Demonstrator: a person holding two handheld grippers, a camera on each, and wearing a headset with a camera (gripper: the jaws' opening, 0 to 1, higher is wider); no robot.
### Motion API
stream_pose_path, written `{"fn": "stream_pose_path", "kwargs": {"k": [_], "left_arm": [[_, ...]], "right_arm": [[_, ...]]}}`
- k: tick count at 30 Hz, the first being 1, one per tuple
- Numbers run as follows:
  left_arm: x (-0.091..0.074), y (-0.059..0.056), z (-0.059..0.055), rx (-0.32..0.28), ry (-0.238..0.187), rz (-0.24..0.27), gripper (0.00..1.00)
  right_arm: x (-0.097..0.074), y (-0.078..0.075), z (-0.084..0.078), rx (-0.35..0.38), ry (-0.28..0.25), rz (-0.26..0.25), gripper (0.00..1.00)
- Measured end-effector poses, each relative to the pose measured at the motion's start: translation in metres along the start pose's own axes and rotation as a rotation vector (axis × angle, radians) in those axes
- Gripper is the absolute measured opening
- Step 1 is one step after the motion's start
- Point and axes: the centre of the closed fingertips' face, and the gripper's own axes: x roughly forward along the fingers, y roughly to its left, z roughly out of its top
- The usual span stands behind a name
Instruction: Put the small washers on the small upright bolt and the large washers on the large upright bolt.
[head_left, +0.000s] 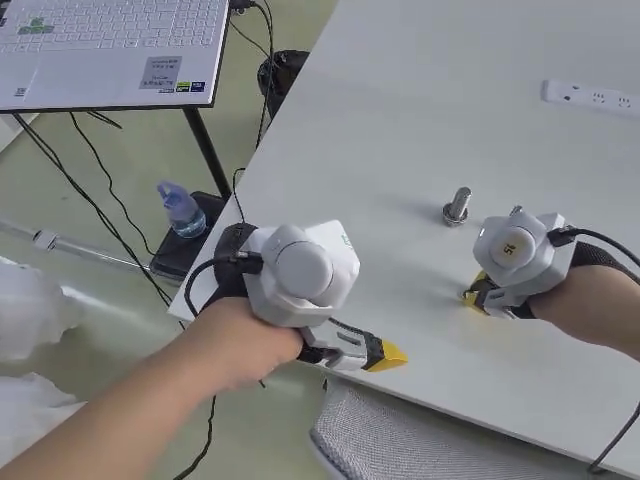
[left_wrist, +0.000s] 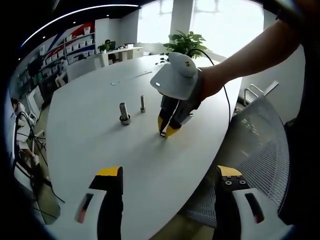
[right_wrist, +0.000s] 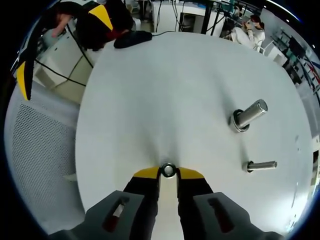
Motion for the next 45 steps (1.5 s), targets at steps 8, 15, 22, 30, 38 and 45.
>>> {"fn": "stream_pose_path", "kwargs": {"k": [8, 15, 22, 30, 38, 45], "left_arm": [[-0.001, -0.002, 0.000, -0.003, -0.001, 0.002, 0.74], [-0.002, -0.005, -0.002, -0.007, 0.002, 0.004, 0.73], [-0.004, -0.007, -0.002, -0.010, -0.002, 0.008, 0.73], [-0.004, -0.008, -0.003, -0.009, -0.002, 0.009, 0.72], [-0.003, -0.010, 0.000, -0.002, -0.002, 0.007, 0.72], [-0.004, -0.011, -0.002, -0.003, 0.002, 0.008, 0.71]], "right_arm": [[-0.001, 0.001, 0.000, 0.020, -0.009, 0.005, 0.14], [-0.001, 0.002, -0.002, 0.036, -0.011, 0.011, 0.13], [-0.003, 0.003, -0.002, 0.057, -0.005, 0.025, 0.13], [-0.006, 0.004, -0.004, 0.067, 0.004, 0.033, 0.13], [-0.011, -0.001, -0.011, 0.085, 0.010, 0.027, 0.13], [-0.007, 0.001, -0.010, 0.040, 0.021, 0.014, 0.13]]}}
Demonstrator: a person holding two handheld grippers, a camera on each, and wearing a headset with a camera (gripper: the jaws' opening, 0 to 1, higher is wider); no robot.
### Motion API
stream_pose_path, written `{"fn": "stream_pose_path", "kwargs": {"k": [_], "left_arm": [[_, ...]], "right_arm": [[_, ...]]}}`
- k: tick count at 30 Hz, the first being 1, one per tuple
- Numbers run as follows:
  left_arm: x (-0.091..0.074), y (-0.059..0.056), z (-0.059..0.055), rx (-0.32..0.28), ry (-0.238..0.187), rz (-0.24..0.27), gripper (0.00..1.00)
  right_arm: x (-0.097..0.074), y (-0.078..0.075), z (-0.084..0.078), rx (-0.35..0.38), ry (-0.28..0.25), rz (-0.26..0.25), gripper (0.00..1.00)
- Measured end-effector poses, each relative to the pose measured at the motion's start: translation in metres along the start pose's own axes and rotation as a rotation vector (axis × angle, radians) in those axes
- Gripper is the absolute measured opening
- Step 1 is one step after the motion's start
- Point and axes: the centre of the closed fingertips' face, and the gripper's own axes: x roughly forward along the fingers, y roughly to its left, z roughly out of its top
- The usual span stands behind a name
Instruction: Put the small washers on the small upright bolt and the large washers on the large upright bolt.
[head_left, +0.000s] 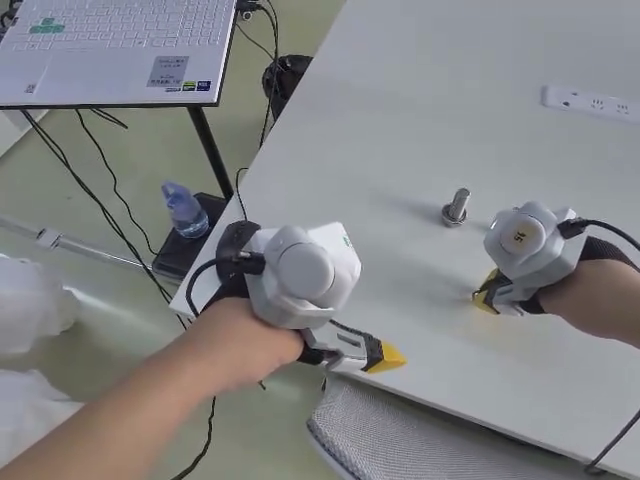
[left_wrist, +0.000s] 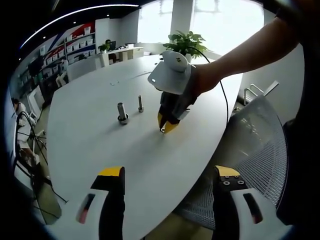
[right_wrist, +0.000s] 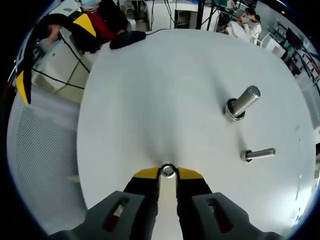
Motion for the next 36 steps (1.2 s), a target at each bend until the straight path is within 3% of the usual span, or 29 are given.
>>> {"fn": "stream_pose_path", "kwargs": {"k": [10, 25, 36], "left_arm": [[-0.0009, 0.0006, -0.0039, -0.006, 0.005, 0.001, 0.71], [0.0003, 0.0018, -0.0015, -0.005, 0.003, -0.003, 0.70], [0.0005, 0.0025, -0.0034, -0.009, 0.006, -0.002, 0.69]], "right_arm": [[0.0017, -0.0023, -0.0016, -0.054, 0.000, -0.008, 0.13], [0.0015, -0.0019, -0.0011, -0.040, -0.009, 0.015, 0.16], [0.0010, -0.0033, -0.0019, -0.061, 0.058, 0.016, 0.15]]}}
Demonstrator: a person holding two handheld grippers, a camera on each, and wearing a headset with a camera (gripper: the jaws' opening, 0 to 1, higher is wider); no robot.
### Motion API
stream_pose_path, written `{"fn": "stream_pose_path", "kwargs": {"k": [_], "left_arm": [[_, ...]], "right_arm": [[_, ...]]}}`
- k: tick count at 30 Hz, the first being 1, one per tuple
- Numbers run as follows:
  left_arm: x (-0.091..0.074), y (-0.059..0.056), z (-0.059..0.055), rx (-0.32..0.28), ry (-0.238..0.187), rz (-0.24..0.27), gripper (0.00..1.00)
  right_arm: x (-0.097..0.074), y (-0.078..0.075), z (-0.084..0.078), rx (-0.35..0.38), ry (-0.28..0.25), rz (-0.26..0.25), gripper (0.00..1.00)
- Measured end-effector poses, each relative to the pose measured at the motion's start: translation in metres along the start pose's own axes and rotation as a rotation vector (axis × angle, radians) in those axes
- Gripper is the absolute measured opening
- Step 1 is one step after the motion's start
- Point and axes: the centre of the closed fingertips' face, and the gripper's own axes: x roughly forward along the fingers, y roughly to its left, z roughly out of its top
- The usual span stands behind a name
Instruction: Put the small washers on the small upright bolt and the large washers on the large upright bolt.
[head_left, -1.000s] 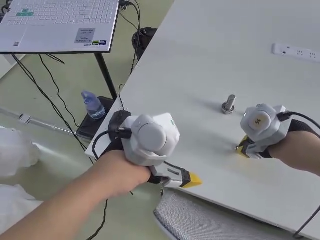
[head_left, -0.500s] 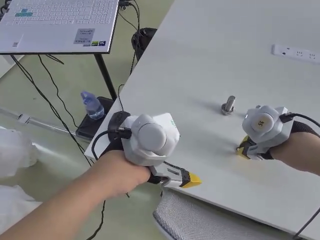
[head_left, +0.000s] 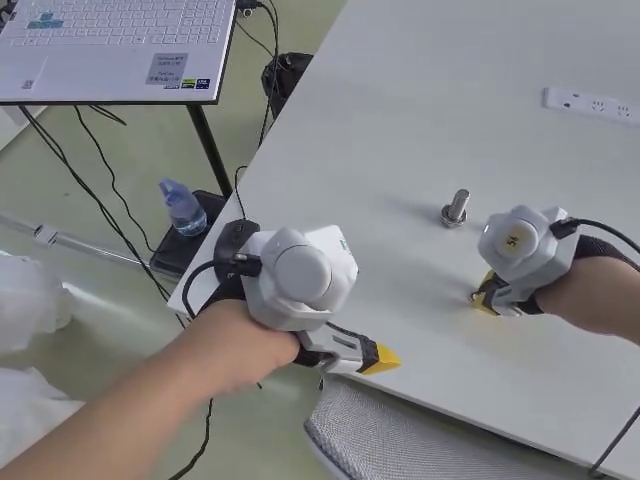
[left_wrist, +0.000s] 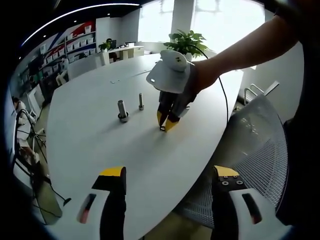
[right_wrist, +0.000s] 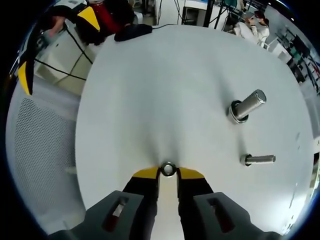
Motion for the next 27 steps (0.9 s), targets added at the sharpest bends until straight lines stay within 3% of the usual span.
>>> {"fn": "stream_pose_path", "kwargs": {"k": [4, 10, 21, 27], "left_arm": [[0.000, 0.001, -0.001, 0.000, 0.001, 0.002, 0.69], [-0.001, 0.002, 0.000, -0.005, -0.003, 0.006, 0.68], [0.001, 0.003, 0.003, -0.002, -0.004, 0.004, 0.68], [0.002, 0.007, 0.010, 0.009, -0.016, 0.005, 0.69]], "right_arm": [[0.000, -0.002, -0.001, 0.010, 0.048, 0.014, 0.14], [0.003, -0.004, -0.002, -0.031, 0.135, 0.021, 0.12], [0.000, -0.005, -0.005, 0.058, 0.037, 0.029, 0.11], [-0.005, -0.004, -0.007, 0.069, 0.032, 0.028, 0.11]]}}
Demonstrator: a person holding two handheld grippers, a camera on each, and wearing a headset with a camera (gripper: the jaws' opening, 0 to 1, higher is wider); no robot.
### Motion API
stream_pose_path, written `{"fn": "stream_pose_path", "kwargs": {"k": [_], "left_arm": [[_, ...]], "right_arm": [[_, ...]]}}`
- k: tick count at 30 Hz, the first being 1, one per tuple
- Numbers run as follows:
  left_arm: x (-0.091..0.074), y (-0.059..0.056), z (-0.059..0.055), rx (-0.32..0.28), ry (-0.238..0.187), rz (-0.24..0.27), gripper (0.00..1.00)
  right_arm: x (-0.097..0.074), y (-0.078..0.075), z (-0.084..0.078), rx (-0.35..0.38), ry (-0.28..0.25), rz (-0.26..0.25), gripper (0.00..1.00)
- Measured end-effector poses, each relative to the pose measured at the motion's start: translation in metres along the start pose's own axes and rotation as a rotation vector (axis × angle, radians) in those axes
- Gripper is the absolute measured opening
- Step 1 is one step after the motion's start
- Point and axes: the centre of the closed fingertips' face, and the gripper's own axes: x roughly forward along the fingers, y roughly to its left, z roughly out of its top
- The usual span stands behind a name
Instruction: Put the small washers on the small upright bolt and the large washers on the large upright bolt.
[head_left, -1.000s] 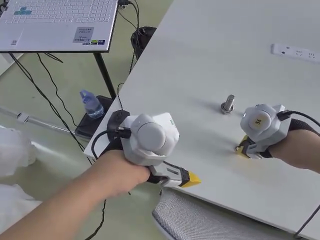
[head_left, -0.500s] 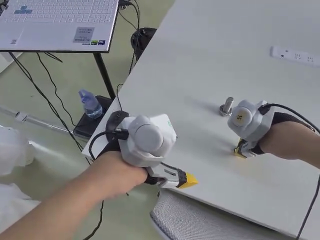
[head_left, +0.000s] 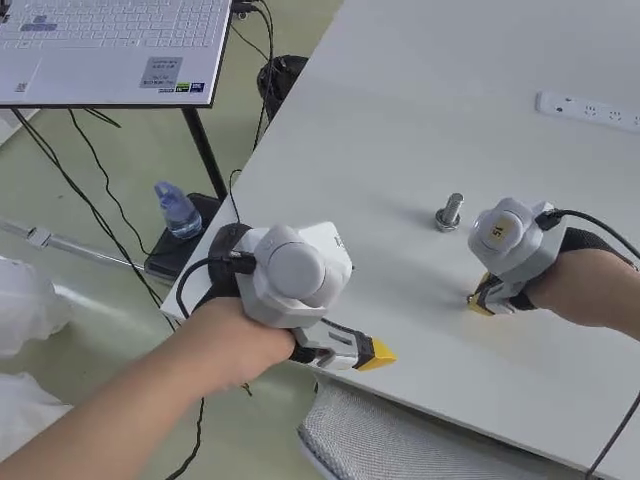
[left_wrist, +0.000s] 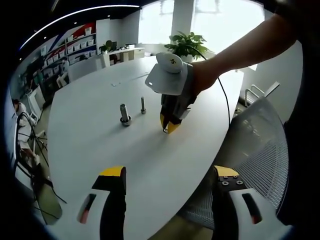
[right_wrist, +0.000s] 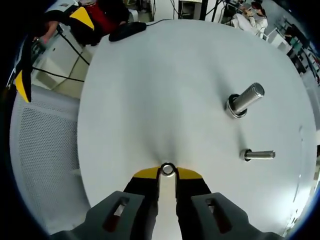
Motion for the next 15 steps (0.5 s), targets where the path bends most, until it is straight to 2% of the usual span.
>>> {"fn": "stream_pose_path", "kwargs": {"k": [6, 11, 15], "left_arm": [[0.002, 0.002, 0.005, 0.011, -0.007, -0.003, 0.69], [0.005, 0.002, 0.006, 0.012, -0.009, -0.002, 0.70], [0.007, 0.005, 0.011, 0.018, -0.021, 0.004, 0.71]], "right_arm": [[-0.012, -0.004, 0.000, 0.052, -0.031, 0.003, 0.11], [-0.022, -0.011, -0.007, 0.082, -0.027, -0.007, 0.11], [-0.032, -0.019, -0.017, 0.101, -0.018, -0.014, 0.11]]}}
